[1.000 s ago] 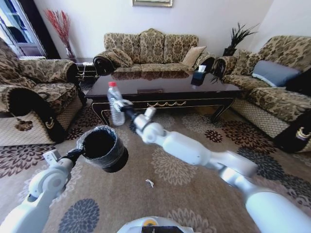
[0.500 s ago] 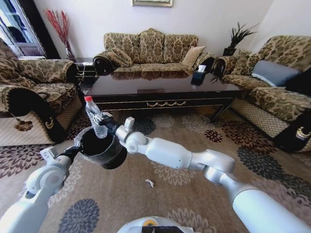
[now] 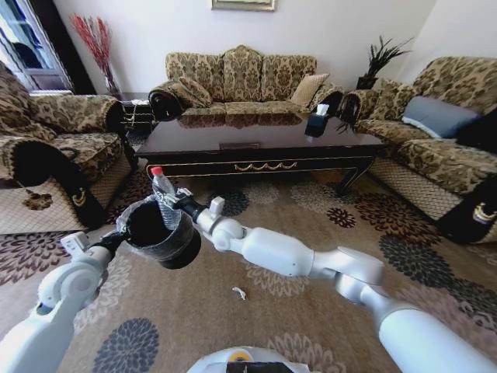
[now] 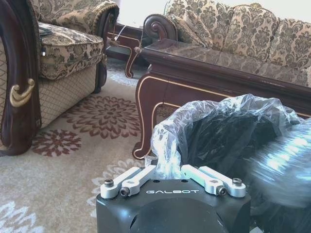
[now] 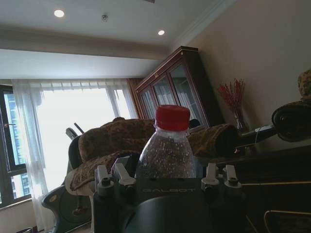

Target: Move to the front of the table and pick up the trash from the floor, then place it into the trash bin.

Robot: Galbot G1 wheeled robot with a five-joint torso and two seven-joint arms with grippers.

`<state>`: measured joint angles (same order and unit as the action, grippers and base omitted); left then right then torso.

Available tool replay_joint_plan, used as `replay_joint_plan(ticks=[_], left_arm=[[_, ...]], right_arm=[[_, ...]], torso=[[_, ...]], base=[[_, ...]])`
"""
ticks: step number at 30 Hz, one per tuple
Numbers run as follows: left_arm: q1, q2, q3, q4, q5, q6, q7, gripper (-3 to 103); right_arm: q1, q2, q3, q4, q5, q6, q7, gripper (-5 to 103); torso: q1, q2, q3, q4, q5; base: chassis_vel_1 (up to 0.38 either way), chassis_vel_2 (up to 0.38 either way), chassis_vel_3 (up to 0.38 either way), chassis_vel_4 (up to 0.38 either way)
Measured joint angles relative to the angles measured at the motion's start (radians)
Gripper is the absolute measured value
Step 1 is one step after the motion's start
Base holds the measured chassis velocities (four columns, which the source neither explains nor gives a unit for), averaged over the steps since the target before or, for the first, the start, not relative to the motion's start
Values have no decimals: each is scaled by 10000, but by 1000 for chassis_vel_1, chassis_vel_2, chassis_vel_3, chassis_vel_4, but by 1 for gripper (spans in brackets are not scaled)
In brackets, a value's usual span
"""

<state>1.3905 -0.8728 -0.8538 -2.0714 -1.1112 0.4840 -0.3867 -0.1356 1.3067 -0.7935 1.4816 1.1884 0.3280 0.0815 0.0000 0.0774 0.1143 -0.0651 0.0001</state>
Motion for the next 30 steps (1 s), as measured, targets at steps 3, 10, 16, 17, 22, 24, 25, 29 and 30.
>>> replay_joint_plan(ticks=[3,10,16,17,22,24,25,29,30], left_arm=[[29,8,-52,21,-19,-9,8,4],[109,-117,-58,10,9,-16,10,4],[259,-123,-245,-56,-10,-42,11,4],[279,-113,-292,-56,-26,-49,11,4],[250,-55,-525,63,-80,-61,13,4],[232,-40,-555,90,-92,-62,13,4],[203,-7,-588,137,-109,-64,13,4],[132,81,-650,207,-138,-80,20,4],[125,87,-657,207,-138,-82,20,4]], right_arm=[[-79,-232,84,154,-127,40,12,83],[-88,-420,137,191,-308,47,-20,99],[-382,-595,637,11,-454,-107,300,100],[-470,-693,794,9,-472,-346,643,100],[-651,-2013,1201,-6,-616,-2094,1805,100],[-667,-2248,1234,-9,-638,-2384,1842,100],[-701,-2578,1292,-3,-650,-2895,1899,100],[-1032,-3519,1564,246,-511,-4934,2015,100],[-1112,-3635,1610,295,-496,-5283,2014,100]], torso=[[0,0,0,0,0],[0,0,0,2,0],[0,0,0,4,0],[0,0,0,4,1],[0,0,0,2,-1],[0,0,0,0,0],[0,0,0,-5,1],[0,0,-1,-4,1],[0,1,-1,-3,2]], base=[[0,0,0,0],[0,0,0,0],[0,0,0,0],[0,0,0,0],[0,0,0,0],[0,0,0,0],[0,0,0,0],[0,0,0,0],[0,0,0,0]])
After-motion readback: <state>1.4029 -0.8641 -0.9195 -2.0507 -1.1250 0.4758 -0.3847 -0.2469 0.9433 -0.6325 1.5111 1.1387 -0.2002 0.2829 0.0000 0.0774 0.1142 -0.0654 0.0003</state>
